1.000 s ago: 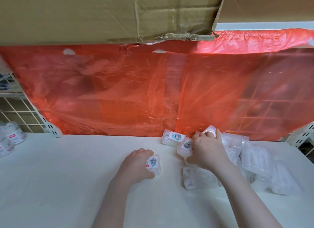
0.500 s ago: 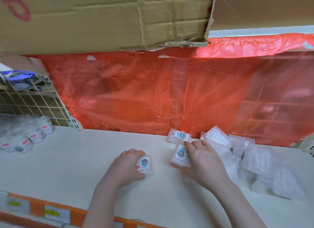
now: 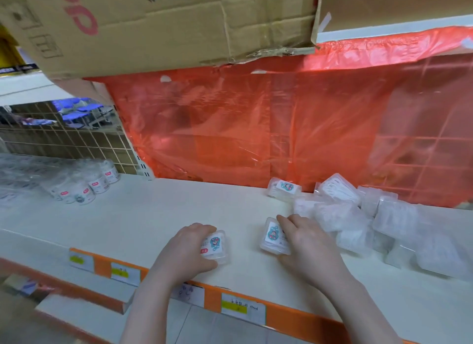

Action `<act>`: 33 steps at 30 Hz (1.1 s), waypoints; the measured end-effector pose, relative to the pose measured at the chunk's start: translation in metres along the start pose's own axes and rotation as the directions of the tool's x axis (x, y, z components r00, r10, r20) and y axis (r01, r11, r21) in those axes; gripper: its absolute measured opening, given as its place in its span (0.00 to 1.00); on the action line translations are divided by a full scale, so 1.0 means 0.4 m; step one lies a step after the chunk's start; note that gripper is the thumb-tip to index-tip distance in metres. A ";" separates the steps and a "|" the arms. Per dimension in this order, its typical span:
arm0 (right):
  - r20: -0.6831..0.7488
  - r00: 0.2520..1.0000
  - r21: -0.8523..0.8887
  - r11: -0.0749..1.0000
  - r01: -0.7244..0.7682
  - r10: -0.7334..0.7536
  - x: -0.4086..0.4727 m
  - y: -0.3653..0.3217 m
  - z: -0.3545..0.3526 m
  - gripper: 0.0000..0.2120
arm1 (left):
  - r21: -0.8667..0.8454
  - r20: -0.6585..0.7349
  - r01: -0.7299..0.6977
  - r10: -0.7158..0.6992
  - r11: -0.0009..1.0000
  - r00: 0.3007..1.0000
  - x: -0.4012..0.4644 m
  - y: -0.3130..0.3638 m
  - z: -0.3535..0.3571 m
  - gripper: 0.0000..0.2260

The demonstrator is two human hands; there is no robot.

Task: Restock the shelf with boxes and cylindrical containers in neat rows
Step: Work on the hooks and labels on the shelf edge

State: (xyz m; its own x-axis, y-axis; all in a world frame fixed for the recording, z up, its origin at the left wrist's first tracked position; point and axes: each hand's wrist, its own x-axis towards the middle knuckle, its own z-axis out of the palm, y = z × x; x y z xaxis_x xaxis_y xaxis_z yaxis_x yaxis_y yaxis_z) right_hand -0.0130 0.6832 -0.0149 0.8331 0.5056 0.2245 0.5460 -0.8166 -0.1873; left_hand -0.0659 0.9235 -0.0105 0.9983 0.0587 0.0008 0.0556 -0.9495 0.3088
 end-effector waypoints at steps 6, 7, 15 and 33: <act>-0.014 0.998 -0.010 0.998 0.056 -0.056 0.016 -0.149 -0.004 0.32 | -0.021 -0.089 0.020 -0.021 1.000 0.996 -0.090 -0.122 -0.054 0.29; -0.010 0.999 -0.021 0.998 0.052 -0.052 0.020 -0.179 0.004 0.33 | -0.027 -0.098 0.023 -0.026 0.999 0.995 -0.109 -0.150 -0.066 0.30; -0.060 0.998 0.038 0.999 0.038 -0.035 0.054 -0.525 0.106 0.33 | -0.021 -0.163 0.023 -0.026 1.000 0.986 -0.287 -0.471 -0.172 0.28; -0.009 0.988 0.054 0.987 0.154 -0.153 0.305 -1.102 0.242 0.31 | -0.016 -0.211 0.158 -0.158 0.987 0.965 -0.434 -1.028 -0.365 0.27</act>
State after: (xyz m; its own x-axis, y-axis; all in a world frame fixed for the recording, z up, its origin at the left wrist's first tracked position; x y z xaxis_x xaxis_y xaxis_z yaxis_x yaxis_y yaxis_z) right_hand -0.1432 1.1317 0.0026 0.7385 0.6222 0.2596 0.6716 -0.7130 -0.2014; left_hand -0.2647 1.3488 0.0010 0.9502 0.2720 0.1524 0.2128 -0.9230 0.3206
